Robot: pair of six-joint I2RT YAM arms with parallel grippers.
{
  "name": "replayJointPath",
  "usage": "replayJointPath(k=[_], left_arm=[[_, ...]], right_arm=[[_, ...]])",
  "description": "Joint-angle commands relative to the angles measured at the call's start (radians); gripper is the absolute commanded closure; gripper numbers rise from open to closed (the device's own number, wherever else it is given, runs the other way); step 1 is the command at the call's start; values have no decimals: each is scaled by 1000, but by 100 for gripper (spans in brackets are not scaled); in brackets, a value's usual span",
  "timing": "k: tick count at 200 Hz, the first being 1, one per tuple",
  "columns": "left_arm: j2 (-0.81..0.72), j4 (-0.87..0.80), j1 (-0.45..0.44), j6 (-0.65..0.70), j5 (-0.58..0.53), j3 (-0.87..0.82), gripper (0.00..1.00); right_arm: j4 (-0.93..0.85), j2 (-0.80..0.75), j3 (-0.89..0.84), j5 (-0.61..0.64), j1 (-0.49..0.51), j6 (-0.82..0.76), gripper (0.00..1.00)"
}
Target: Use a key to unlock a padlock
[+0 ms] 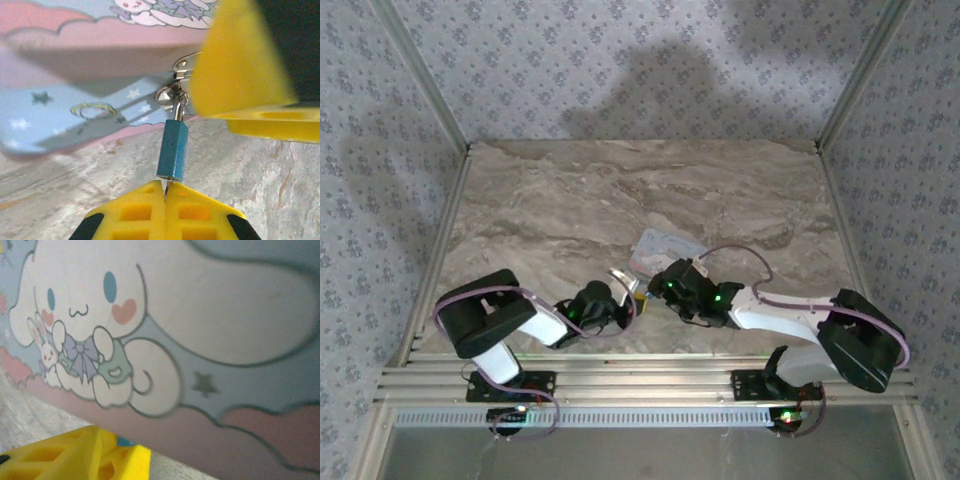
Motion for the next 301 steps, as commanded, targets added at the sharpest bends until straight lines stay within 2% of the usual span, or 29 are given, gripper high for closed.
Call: replayJointPath(k=[1, 49, 85, 109, 147, 185, 209, 219, 241, 264, 278, 301], left_arm=[[-10, 64, 33, -178, 171, 7, 100], [20, 185, 61, -326, 260, -4, 100], [25, 207, 66, -344, 278, -8, 100], [23, 206, 67, -339, 283, -8, 100], [23, 203, 70, -328, 290, -10, 100], [15, 185, 69, -290, 307, -14, 100], [-21, 119, 61, -207, 300, -4, 100], [-59, 57, 39, -135, 258, 3, 100], [-163, -162, -68, 104, 47, 44, 100], [-211, -225, -162, 309, -152, 56, 100], [-219, -253, -182, 374, -206, 65, 100], [-221, -240, -194, 408, -215, 60, 100]], right_arm=[[52, -29, -14, 70, 4, 13, 35], [123, -15, -45, 98, 34, 36, 36], [120, 46, -3, 78, 47, 18, 38], [149, 79, 6, 69, 48, 27, 44], [109, 85, 33, 79, 43, 15, 60], [52, 79, 57, 85, 37, 7, 85], [20, 75, 78, 78, 32, -5, 100], [-10, 72, 94, 70, 29, -7, 100], [-85, 64, 130, 40, 17, -6, 100], [-136, 58, 152, 8, 5, -3, 100], [-148, 59, 154, -7, 2, 2, 100], [-100, 59, 132, -21, 5, 30, 100]])
